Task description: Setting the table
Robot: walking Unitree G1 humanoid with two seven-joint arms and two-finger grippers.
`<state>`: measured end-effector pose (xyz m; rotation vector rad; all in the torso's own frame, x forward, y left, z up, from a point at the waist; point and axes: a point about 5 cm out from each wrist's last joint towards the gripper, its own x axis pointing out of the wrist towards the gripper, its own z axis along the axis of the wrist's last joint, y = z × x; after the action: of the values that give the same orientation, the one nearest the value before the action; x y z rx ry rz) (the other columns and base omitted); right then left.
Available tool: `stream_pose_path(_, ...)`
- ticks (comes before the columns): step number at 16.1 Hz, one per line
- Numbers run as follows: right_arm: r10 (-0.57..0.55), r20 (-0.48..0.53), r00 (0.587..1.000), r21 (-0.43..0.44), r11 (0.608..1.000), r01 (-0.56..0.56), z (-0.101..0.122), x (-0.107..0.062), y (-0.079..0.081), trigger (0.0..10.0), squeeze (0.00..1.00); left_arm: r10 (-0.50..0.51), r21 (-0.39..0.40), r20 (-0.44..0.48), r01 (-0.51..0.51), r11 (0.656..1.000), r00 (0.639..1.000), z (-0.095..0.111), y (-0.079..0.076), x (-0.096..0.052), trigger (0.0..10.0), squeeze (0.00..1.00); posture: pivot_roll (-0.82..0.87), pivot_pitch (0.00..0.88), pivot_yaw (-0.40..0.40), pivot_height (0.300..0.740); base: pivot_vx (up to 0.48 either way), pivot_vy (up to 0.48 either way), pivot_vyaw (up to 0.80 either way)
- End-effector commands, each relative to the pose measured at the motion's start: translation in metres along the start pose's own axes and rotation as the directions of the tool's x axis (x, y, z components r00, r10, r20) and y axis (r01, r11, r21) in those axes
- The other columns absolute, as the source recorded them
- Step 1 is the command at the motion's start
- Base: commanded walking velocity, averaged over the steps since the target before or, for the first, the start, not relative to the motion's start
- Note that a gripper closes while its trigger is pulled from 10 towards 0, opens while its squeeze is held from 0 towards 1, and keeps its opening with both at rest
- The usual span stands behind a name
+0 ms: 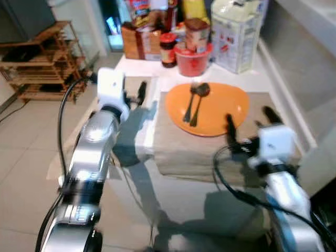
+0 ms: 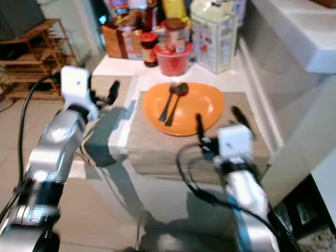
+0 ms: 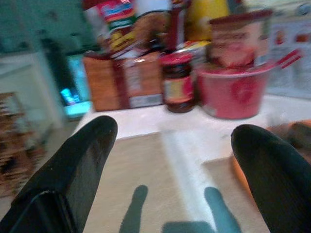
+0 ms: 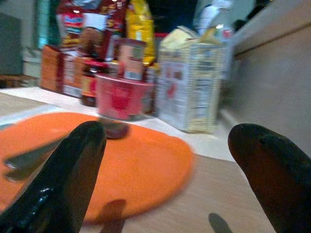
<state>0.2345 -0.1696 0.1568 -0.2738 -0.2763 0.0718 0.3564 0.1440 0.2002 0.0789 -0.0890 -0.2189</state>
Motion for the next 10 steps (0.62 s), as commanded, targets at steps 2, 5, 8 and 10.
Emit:
stream_pose_path(2, -0.019, -0.005, 1.000, -0.051, 0.999, 0.019, 0.003, -0.019, -0.010, 10.0, 0.00, -0.048, -0.035, -0.016, 0.047, 0.998, 0.999, 0.013, 0.000, 0.022, 10.0, 0.00, -0.27, 0.000, 0.152, 0.736, 0.000, 0.000, 0.00)
stream_pose_path(5, -0.048, -0.059, 0.997, -0.057, 0.997, 0.045, -0.004, -0.035, -0.009, 10.0, 0.00, -0.101, -0.094, -0.095, 0.092, 0.991, 0.990, 0.021, -0.012, 0.041, 10.0, 0.00, -0.28, 0.000, 0.188, 0.736, 0.000, 0.000, 0.00)
stream_pose_path(8, -0.067, -0.079, 0.995, -0.036, 0.997, 0.064, -0.006, -0.040, -0.003, 10.0, 0.00, -0.172, -0.085, -0.136, 0.161, 0.983, 0.976, 0.021, -0.028, 0.052, 10.0, 0.00, -0.28, 0.000, 0.210, 0.736, 0.000, 0.000, 0.00)
stream_pose_path(10, -0.074, -0.081, 0.994, -0.030, 0.997, 0.072, -0.005, -0.040, 0.001, 10.0, 0.00, -0.176, -0.107, -0.215, 0.156, 0.982, 0.961, 0.013, -0.032, 0.056, 10.0, 0.00, -0.27, 0.004, 0.217, 0.736, 0.000, 0.000, 0.00)
